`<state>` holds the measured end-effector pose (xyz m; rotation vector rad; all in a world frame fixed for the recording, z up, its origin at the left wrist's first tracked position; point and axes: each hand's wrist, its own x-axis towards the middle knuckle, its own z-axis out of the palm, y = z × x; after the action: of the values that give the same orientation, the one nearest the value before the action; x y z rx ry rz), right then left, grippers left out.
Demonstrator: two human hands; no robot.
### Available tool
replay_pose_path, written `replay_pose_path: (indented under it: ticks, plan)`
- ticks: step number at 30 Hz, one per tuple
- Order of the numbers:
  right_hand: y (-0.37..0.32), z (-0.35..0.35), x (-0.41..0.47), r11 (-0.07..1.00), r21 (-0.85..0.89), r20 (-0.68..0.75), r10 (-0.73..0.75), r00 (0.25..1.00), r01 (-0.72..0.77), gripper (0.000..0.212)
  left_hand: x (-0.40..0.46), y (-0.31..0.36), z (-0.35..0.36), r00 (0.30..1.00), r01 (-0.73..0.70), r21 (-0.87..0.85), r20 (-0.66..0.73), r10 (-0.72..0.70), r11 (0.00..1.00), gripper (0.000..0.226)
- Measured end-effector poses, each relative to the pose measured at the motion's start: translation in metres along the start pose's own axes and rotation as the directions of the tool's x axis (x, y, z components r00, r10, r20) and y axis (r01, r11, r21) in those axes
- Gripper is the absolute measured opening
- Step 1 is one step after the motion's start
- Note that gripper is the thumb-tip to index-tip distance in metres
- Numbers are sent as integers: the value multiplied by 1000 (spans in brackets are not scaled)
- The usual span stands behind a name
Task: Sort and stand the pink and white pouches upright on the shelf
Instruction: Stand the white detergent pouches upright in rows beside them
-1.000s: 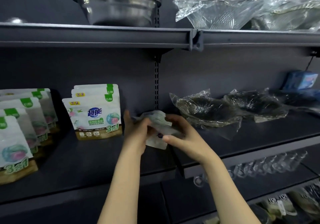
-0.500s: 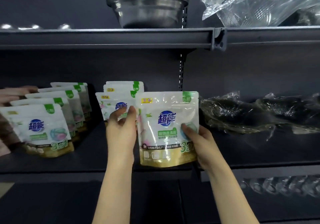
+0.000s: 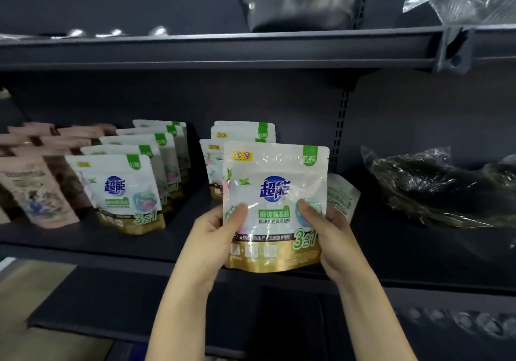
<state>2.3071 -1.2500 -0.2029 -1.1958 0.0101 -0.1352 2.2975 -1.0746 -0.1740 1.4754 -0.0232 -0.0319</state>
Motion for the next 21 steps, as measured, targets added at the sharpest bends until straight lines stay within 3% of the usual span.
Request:
replay_pose_path:
  ticks: [3,6,8,10,12,14,16,21]
  plan:
    - [1,15,6,991,-129,3,-30,1000,30,18,13,-1,-11,999,-18,18,-47,19,1000,15]
    - [2,27,14,931,-357,-14,-87,996,76,21,28,-1,-22,996,-59,84,-68,65,995,15]
    - [4,34,21,820,-565,-47,-142,989,91,25,38,0,-29,992,-78,145,-82,91,986,15]
    - [8,40,29,617,-785,-100,-201,975,47,32,48,0,-35,988,-87,234,-107,114,968,15]
    - [12,48,36,495,-869,-131,-234,963,3,35,59,-2,-41,984,-93,322,-117,137,942,18]
    - [18,55,42,497,-867,-151,-222,963,-21,34,70,-6,-46,982,-97,404,-108,153,909,22]
    - [26,60,46,564,-825,-169,-196,966,-31,30,80,-10,-49,983,-87,460,-103,151,884,27]
    - [38,69,55,637,-771,-213,-227,950,-21,20,100,-17,-54,988,-46,462,-108,107,886,29]
